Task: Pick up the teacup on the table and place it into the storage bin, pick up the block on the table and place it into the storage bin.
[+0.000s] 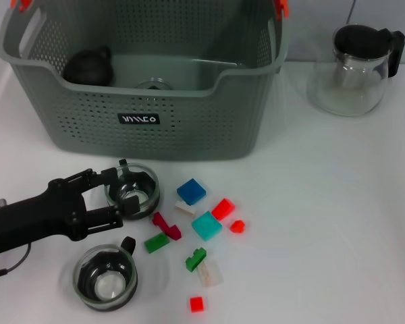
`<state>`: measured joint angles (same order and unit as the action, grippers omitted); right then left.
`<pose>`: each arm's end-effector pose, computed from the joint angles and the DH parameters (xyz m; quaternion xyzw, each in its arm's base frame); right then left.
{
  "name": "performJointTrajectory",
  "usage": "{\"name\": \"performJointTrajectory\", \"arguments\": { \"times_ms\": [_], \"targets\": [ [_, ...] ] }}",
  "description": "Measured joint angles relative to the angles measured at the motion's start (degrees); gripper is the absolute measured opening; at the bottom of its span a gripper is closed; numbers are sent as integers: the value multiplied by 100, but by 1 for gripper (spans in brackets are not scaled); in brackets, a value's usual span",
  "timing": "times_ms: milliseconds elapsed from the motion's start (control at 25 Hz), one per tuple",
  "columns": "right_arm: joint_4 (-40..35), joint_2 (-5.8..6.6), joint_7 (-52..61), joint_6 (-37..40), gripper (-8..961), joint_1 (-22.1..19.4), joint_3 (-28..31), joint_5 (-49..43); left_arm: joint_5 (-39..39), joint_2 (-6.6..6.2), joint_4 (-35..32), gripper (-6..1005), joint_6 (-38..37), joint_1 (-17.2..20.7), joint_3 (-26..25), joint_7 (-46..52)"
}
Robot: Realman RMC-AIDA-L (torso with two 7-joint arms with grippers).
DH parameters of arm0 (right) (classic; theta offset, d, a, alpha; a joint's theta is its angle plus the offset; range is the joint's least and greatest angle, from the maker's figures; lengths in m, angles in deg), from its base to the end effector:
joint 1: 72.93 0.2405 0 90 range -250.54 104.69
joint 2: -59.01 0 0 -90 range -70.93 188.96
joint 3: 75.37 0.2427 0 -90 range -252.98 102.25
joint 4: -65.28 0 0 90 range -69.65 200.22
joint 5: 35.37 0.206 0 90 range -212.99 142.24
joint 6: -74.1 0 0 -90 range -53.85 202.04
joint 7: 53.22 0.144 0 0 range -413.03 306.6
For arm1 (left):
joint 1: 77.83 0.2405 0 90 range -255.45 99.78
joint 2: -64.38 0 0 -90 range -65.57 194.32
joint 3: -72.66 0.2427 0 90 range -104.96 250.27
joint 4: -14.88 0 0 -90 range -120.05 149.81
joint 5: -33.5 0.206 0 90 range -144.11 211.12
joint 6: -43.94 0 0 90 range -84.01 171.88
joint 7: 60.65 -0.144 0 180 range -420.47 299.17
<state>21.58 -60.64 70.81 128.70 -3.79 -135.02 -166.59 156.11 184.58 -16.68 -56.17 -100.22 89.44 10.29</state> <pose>-0.0020 0.4690 -0.0125 -0.9484 0.1524 0.1179 0.2518 -0.2993 0.2561 0.0154 -0.8829 -0.2850 -0.3336 0.1672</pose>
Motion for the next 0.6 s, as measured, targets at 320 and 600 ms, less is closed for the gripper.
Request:
{"name": "performJointTrajectory", "arguments": {
  "times_ms": [320, 600],
  "targets": [
    [1470, -27, -398, -987, 56, 379, -180, -102, 0, 3, 35, 873, 0, 21, 1, 0],
    [1774, -14, -457, -1296, 56, 302, -184, -107, 0, 15, 59, 873, 0, 32, 0, -29]
  ]
}}
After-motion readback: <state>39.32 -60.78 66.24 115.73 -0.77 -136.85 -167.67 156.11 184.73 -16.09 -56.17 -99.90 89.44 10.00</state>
